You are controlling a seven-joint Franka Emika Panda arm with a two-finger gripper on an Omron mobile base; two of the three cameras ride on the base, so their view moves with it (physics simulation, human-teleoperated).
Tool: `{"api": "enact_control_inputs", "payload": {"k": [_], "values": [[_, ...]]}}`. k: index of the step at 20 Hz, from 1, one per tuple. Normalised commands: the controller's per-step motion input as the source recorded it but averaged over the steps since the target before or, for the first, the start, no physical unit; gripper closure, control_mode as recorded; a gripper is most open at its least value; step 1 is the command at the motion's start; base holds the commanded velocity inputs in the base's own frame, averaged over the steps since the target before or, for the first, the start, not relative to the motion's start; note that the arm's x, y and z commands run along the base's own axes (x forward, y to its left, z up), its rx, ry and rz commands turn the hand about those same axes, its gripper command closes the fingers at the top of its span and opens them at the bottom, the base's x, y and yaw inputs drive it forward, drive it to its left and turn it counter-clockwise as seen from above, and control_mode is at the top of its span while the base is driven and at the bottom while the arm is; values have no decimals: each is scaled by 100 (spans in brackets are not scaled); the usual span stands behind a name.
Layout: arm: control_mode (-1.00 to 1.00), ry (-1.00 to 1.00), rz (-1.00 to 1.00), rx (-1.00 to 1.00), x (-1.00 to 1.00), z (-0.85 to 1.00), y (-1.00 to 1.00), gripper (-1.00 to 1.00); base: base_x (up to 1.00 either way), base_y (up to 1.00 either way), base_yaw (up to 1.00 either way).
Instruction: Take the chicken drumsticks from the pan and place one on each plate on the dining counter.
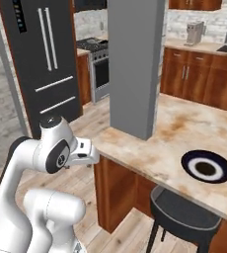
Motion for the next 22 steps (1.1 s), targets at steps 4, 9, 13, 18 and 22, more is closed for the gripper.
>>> {"api": "enact_control_inputs", "payload": {"k": [4, 9, 13, 18, 22], "values": [[100, 0, 0, 0, 0, 0, 0, -100, 37, 100, -12], [100, 0, 0, 0, 0, 0, 0, -100, 79, 100, -34], [100, 0, 0, 0, 0, 0, 0, -100, 97, 95, -48], [100, 0, 0, 0, 0, 0, 0, -100, 100, 96, -48], [100, 0, 0, 0, 0, 0, 0, -100, 100, 84, -32]]}}
